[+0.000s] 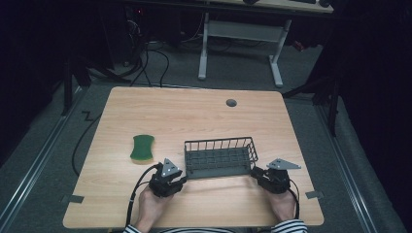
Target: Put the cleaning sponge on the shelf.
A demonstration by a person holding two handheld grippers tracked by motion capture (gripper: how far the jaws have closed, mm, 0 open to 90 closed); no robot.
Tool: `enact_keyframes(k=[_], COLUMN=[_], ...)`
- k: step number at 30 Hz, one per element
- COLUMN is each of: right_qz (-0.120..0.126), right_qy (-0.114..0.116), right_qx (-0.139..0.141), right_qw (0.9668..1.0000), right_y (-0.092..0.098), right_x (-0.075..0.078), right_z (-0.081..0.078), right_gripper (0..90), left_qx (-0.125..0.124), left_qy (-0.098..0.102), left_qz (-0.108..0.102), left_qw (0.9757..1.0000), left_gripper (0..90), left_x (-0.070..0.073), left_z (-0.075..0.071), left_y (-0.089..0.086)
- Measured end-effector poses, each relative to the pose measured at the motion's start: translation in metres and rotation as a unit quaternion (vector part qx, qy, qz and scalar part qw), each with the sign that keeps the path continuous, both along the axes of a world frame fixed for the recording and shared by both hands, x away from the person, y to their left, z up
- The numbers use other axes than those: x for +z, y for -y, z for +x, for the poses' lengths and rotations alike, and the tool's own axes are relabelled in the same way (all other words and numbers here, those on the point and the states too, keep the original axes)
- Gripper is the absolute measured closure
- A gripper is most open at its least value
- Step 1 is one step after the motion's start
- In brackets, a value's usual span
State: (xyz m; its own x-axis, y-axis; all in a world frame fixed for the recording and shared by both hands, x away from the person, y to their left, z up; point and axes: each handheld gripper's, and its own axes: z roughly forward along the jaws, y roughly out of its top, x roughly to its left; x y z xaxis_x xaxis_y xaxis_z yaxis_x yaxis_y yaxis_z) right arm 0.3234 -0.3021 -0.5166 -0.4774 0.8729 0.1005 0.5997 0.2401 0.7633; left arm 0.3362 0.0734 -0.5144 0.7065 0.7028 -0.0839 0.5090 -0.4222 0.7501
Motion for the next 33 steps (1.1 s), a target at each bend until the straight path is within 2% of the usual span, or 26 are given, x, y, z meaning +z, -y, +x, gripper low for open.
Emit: enact_keyframes(k=[4, 6, 10, 11, 13, 15, 16, 19, 24, 28, 30, 33], right_qz=[-0.006, -0.01, -0.013, -0.013, -0.01, -0.011, -0.021, -0.027, -0.037, -0.033, -0.033, -0.041], right_qy=[-0.002, -0.003, -0.001, -0.001, -0.006, -0.005, -0.01, -0.016, -0.033, -0.035, -0.037, -0.038], right_qx=[0.003, 0.001, 0.002, 0.002, 0.004, 0.004, 0.004, 0.005, 0.015, 0.013, 0.009, 0.003], right_qw=[1.0, 0.9999, 0.9999, 0.9999, 0.9999, 0.9999, 0.9997, 0.9995, 0.9987, 0.9988, 0.9987, 0.9984], right_y=[0.0, 0.0, -0.001, -0.001, 0.0, 0.0, -0.001, -0.002, -0.001, -0.001, -0.001, -0.001], right_x=[-0.001, -0.002, -0.001, -0.001, -0.001, -0.001, 0.002, 0.004, 0.007, 0.007, 0.008, 0.011], right_z=[0.002, 0.002, 0.002, 0.002, 0.003, 0.003, 0.005, 0.008, 0.019, 0.025, 0.03, 0.037], right_gripper=[79.3, 81.9, 85.6, 85.6, 85.6, 85.7, 85.8, 85.9, 86.2, 86.2, 86.2, 86.2], left_qx=[-0.006, -0.013, -0.017, -0.017, -0.013, -0.012, -0.013, -0.011, -0.013, -0.011, -0.009, -0.006], left_qy=[-0.003, -0.015, -0.017, -0.017, -0.008, -0.007, -0.01, -0.022, -0.04, -0.048, -0.056, -0.057], left_qz=[-0.002, -0.009, -0.006, -0.006, 0.011, 0.013, 0.012, 0.007, 0.013, 0.019, 0.014, 0.01], left_qw=[1.0, 0.9998, 0.9997, 0.9997, 0.9998, 0.9998, 0.9998, 0.9997, 0.999, 0.9986, 0.9983, 0.9983], left_gripper=[74.2, 77.7, 84.7, 85.0, 85.6, 85.9, 86.0, 86.1, 86.1, 86.1, 86.1, 86.1], left_x=[-0.001, -0.001, 0.0, 0.0, 0.002, 0.002, 0.002, 0.003, 0.006, 0.008, 0.009, 0.011], left_z=[0.001, 0.004, 0.006, 0.006, 0.006, 0.007, 0.008, 0.012, 0.028, 0.038, 0.047, 0.056], left_y=[0.001, 0.002, 0.004, 0.004, 0.007, 0.008, 0.008, 0.008, 0.008, 0.009, 0.011, 0.012])
